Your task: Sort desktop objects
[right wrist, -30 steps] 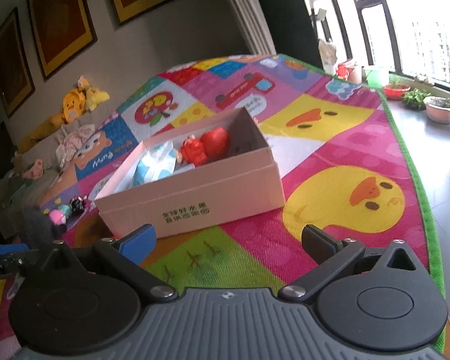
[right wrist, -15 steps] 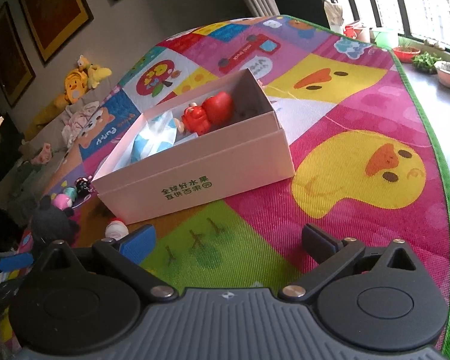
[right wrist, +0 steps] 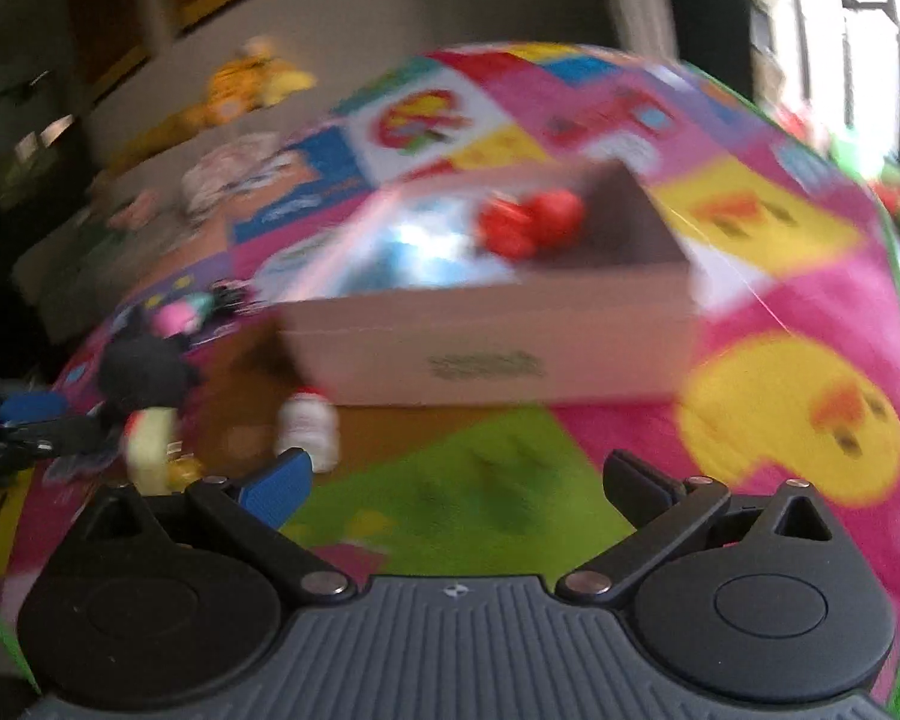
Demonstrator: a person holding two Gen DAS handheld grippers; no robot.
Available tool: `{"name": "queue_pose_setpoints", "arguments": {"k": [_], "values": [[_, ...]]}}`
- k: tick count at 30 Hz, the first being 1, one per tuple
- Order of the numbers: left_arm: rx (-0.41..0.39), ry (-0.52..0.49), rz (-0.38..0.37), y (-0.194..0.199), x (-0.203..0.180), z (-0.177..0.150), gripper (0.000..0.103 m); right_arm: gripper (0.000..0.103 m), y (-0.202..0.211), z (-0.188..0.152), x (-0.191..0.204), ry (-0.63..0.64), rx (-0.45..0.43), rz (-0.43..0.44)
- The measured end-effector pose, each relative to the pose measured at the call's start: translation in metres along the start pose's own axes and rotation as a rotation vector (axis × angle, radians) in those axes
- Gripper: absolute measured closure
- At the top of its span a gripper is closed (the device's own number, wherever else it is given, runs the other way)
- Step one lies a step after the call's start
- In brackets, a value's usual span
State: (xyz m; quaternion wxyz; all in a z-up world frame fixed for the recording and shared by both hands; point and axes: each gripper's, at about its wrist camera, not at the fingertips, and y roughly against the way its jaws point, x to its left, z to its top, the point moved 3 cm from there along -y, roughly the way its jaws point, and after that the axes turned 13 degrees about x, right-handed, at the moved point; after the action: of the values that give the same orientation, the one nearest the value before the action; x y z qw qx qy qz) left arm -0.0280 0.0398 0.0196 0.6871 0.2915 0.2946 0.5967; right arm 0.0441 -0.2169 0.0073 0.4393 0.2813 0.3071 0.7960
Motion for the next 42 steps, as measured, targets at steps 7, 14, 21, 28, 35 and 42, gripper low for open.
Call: {"name": "queue_pose_setpoints", "arguments": {"k": [7,14,21,28,35,42], "values": [[0.052,-0.065,-0.111,-0.013,-0.021,-0.013,0.005,0.043,-0.04,0.021,0.049,0.148,0.098,0.023],[0.05,-0.099,-0.149,-0.027,-0.03,-0.005,0.003,0.049,-0.041,0.014,0.017,0.093,0.087,-0.225],[0.078,-0.113,-0.175,-0.054,-0.032,0.015,0.003,0.024,-0.012,-0.011,-0.038,-0.16,0.03,-0.22],[0.107,-0.111,-0.297,-0.042,-0.025,0.013,0.004,0.022,-0.006,-0.015,-0.049,-0.183,-0.004,-0.194],[0.135,-0.096,-0.207,-0.045,-0.021,0.011,0.022,0.021,-0.007,-0.012,-0.04,-0.151,-0.016,-0.199],[0.097,-0.092,-0.094,-0.051,-0.032,0.013,0.038,0.021,-0.015,0.006,0.001,-0.023,0.013,-0.118]]}}
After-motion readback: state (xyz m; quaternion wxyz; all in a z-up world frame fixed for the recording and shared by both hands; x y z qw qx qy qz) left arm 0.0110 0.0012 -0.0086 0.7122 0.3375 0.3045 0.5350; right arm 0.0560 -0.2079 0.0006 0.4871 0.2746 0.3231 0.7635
